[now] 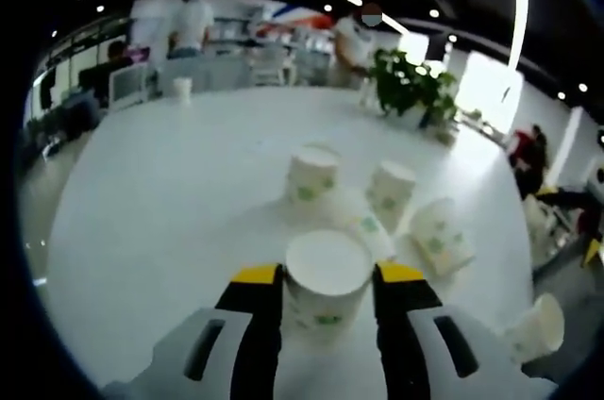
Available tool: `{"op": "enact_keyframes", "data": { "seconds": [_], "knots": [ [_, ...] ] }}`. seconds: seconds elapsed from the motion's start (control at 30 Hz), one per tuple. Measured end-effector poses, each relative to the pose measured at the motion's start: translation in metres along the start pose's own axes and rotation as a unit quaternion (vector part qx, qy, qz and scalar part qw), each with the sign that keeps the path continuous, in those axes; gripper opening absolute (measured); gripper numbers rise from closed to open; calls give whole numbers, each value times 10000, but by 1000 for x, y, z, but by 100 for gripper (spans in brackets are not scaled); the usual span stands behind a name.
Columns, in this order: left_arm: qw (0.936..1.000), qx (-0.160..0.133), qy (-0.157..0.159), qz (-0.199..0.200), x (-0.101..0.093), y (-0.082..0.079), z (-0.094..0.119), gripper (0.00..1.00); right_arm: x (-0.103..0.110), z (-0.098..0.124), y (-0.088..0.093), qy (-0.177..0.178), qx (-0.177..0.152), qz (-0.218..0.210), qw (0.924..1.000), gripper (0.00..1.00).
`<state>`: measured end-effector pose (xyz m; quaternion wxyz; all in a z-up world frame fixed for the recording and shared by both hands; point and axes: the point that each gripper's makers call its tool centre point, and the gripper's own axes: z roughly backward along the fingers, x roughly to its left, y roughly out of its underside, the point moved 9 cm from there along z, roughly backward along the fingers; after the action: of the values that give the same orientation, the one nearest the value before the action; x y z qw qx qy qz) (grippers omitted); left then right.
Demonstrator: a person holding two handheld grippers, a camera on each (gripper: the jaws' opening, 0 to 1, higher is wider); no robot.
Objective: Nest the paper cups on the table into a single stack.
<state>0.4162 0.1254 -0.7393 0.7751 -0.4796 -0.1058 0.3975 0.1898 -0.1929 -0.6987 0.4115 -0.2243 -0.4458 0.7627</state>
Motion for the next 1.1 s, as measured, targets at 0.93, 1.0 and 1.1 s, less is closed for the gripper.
{"op": "enact_keyframes", "data": {
  "seconds": [0.93, 1.0, 1.1],
  "knots": [
    [9996, -287, -25, 76, -24, -13, 30, 35, 9, -2, -15, -218, -292, 89, 9993, 94],
    [9995, -298, -34, 90, -26, -12, 33, 35, 10, -3, -15, -240, -280, 91, 9993, 93],
    [9994, -332, 4, 124, -30, -10, 38, 35, 14, -3, -16, -284, -297, 126, 9991, 93]
  ]
}}
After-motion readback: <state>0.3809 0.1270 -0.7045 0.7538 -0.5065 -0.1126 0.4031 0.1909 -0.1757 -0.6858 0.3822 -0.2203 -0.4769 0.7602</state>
